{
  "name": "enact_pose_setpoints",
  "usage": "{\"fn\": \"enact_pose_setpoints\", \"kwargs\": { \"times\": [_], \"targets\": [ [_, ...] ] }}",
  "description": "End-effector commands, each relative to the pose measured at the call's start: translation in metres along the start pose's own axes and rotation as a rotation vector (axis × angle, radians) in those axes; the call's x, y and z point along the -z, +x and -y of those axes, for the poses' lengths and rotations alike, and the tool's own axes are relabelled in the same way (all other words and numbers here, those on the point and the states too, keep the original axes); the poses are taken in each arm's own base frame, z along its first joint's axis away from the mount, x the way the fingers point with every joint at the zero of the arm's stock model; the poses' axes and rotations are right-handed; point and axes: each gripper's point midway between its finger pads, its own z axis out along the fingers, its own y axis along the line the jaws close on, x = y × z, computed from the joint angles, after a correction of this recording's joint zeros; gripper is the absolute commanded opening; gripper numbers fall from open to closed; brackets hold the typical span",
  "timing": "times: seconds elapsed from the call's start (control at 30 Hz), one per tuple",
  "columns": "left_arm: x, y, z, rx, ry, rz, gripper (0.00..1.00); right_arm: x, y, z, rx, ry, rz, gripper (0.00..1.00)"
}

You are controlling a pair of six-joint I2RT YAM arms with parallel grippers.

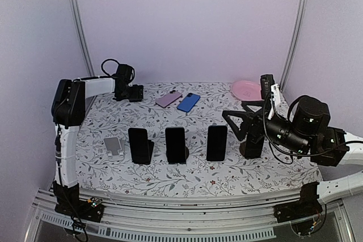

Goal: Place the phone on the phone stand
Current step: Pick up the phone from the corner of the board.

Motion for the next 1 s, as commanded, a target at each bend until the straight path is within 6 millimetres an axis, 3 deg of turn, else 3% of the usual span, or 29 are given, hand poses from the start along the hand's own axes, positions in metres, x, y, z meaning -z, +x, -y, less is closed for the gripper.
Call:
{"fn": "enact_pose_setpoints", "kwargs": {
  "times": [0.0, 0.27, 0.57, 0.83, 0.97],
  "targets": [
    [-0.021, -0.006, -0.014, 0.004, -0.046, -0.041, 0.96, 0.002, -0.014, -0.010, -0.015, -0.040, 0.013, 0.99],
    [-0.061, -0.010, -0.017, 0.001, -0.052, -0.072, 0.96, 0.004, -0.015, -0.016, -0.055, -0.073, 0.001, 0.99],
    [-0.093, 0.010, -0.016, 0.007, -0.045, -0.134, 0.96, 0.006, -0.018, -0.018, -0.082, -0.087, 0.001, 0.99],
    [-0.103, 0.043, -0.026, 0.000, -0.113, -0.206, 0.87, 0.005, -0.017, -0.019, -0.090, -0.092, -0.003, 0.99],
    [-0.097, 0.042, -0.029, -0.023, -0.128, -0.203, 0.75, 0.004, -0.013, -0.019, -0.093, -0.093, -0.008, 0.99]
  ]
}}
